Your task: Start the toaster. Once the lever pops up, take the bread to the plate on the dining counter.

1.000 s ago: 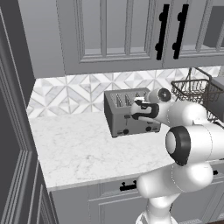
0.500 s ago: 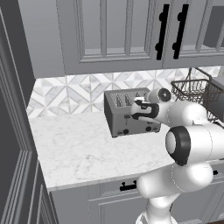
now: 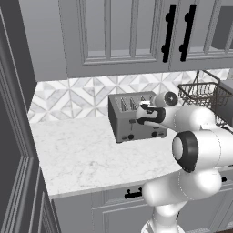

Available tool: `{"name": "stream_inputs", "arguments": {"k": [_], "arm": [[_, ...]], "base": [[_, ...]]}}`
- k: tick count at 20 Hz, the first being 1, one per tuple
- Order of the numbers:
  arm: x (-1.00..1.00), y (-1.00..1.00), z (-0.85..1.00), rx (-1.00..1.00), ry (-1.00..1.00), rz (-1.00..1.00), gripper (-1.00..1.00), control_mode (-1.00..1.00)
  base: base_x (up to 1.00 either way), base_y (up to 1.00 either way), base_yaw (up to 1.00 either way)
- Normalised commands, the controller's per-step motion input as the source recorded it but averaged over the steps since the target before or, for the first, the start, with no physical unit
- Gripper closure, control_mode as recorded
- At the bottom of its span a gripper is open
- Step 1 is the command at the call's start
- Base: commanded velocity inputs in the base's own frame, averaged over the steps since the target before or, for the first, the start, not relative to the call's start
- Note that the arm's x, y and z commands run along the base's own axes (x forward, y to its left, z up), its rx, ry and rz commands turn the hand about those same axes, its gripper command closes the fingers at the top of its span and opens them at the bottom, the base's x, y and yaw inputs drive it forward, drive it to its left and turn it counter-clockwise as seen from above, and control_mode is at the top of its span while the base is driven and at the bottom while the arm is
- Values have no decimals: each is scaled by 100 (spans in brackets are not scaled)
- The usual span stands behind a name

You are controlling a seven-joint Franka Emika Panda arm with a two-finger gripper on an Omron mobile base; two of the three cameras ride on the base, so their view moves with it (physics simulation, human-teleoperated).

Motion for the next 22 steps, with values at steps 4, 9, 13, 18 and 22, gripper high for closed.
{"name": "stream_inputs", "arguments": {"k": [4,9,13,18,22], "arm": [[0,0,0,0,0,0,-100,-100],[0,0,0,0,0,0,-100,-100],[0,0,0,0,0,0,-100,-100],[0,0,0,0,0,0,-100,-100],[0,0,0,0,0,0,-100,-100]], "base": [[0,0,0],[0,0,0],[0,0,0],[0,0,0],[0,0,0]]}}
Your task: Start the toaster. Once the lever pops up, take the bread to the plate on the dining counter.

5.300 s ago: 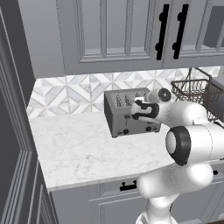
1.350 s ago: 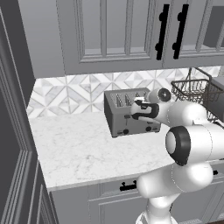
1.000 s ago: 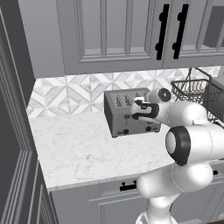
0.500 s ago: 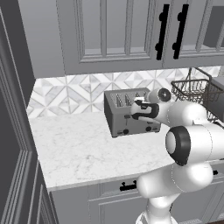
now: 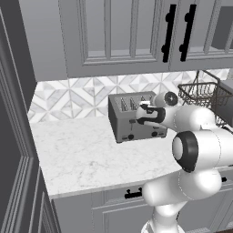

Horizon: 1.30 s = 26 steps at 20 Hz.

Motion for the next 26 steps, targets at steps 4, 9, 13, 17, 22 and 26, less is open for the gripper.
{"name": "stream_inputs", "arguments": {"k": [4,9,13,17,22,26], "arm": [[0,0,0,0,0,0,-100,-100],[0,0,0,0,0,0,-100,-100],[0,0,0,0,0,0,-100,-100],[0,0,0,0,0,0,-100,-100],[0,0,0,0,0,0,-100,-100],[0,0,0,0,0,0,-100,-100]], "base": [[0,0,0],[0,0,0],[0,0,0],[0,0,0],[0,0,0],[0,0,0]]}}
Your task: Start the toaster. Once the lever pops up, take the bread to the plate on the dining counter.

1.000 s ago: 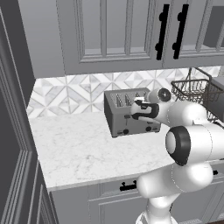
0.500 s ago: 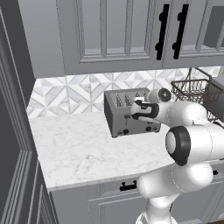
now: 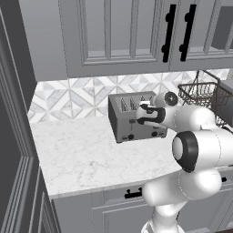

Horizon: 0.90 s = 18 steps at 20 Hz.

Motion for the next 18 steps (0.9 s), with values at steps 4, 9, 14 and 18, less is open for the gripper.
{"name": "stream_inputs", "arguments": {"k": [4,9,14,18], "arm": [[0,0,0,0,0,0,-100,-100],[0,0,0,0,0,0,-100,-100],[0,0,0,0,0,0,-100,-100],[0,0,0,0,0,0,-100,-100]], "base": [[0,0,0],[0,0,0],[0,0,0],[0,0,0]]}}
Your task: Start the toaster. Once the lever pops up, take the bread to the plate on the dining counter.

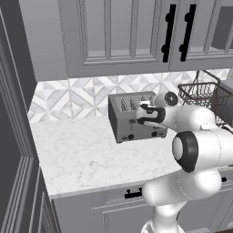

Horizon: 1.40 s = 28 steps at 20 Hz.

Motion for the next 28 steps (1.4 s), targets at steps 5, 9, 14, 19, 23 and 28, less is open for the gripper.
{"name": "stream_inputs", "arguments": {"k": [5,9,14,19,23,28], "arm": [[0,0,0,0,0,0,-100,-100],[0,0,0,0,0,0,-100,-100],[0,0,0,0,0,0,-100,-100],[0,0,0,0,0,0,-100,-100],[0,0,0,0,0,0,-100,-100],[0,0,0,0,0,0,-100,-100]], "base": [[0,0,0],[0,0,0],[0,0,0],[0,0,0],[0,0,0],[0,0,0]]}}
